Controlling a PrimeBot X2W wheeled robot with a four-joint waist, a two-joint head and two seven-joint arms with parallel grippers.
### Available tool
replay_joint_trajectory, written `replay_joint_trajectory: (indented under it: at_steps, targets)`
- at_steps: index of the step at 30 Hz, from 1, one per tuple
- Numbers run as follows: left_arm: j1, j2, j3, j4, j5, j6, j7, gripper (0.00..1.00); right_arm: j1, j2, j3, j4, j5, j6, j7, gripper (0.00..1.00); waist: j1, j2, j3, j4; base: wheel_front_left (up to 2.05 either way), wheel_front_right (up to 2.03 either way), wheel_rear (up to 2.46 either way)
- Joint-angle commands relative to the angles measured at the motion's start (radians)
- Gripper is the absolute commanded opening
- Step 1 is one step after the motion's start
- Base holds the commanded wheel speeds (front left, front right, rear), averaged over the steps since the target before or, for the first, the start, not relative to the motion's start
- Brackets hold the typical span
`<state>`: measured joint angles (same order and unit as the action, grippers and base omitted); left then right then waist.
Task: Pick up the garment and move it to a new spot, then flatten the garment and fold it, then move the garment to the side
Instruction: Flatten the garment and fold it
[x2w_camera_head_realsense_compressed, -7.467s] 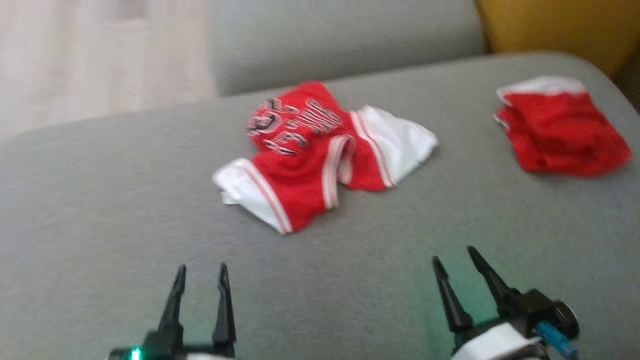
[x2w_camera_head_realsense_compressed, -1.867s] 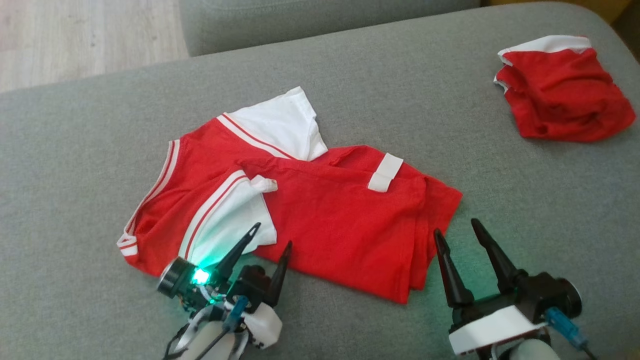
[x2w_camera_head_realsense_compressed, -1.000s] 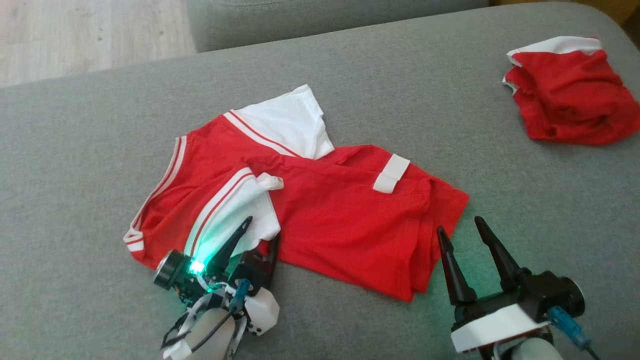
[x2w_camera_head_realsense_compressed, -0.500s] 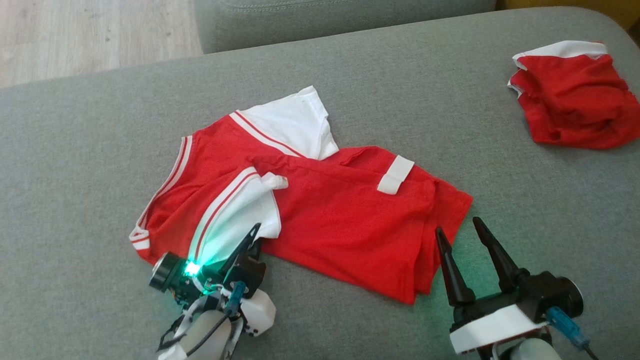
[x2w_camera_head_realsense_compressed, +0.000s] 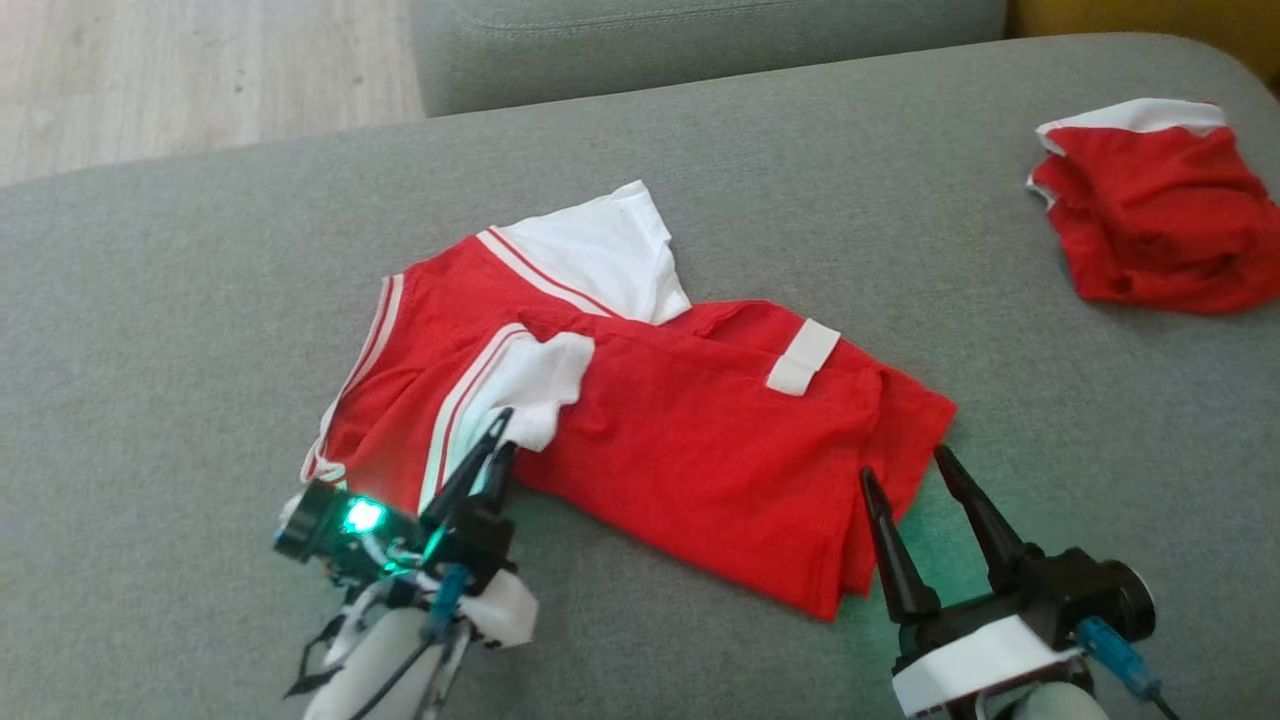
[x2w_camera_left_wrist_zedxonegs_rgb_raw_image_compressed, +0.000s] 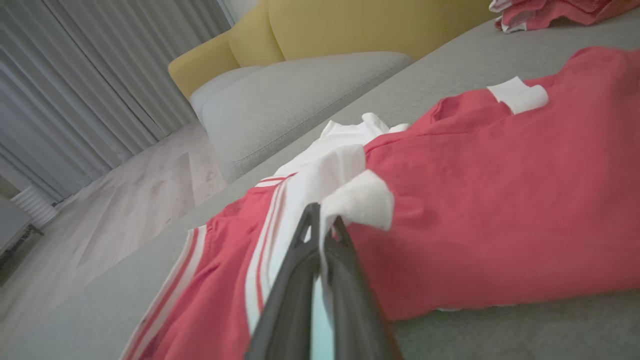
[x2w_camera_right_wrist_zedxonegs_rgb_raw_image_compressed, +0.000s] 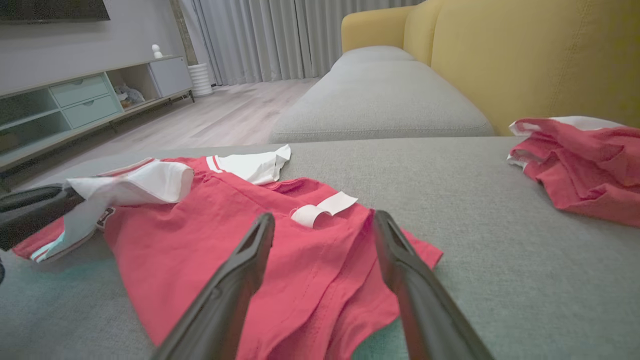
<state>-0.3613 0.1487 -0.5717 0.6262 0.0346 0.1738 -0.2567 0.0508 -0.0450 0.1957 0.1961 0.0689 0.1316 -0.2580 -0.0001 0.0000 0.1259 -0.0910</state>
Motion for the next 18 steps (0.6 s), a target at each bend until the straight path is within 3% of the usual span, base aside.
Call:
replay_joint_trajectory:
  at_steps: [1, 10, 18]
  targets:
    - [-0.012, 0.035, 0.044, -0.047, -0.011, 0.011, -0.005, 0.0, -0.043, -0.005, 0.026, -0.018, -0.002, -0.001, -0.004, 1.0, 0.0001, 0.0, 0.0, 0.007, 0.0, 0.0, 0.0]
    - [0.043, 0.138, 0.07, -0.233, -0.027, 0.006, 0.034, 0.0, -0.171, -0.028, 0.013, 0.158, 0.047, -0.001, -0.004, 1.0, 0.0001, 0.0, -0.005, 0.057, 0.0, 0.0, 0.0]
    - [0.068, 0.176, 0.071, -0.338, -0.033, 0.007, 0.081, 0.0, -0.31, -0.034, -0.001, 0.445, 0.12, -0.001, -0.004, 1.0, 0.0001, 0.0, -0.016, 0.095, 0.0, 0.0, 0.0]
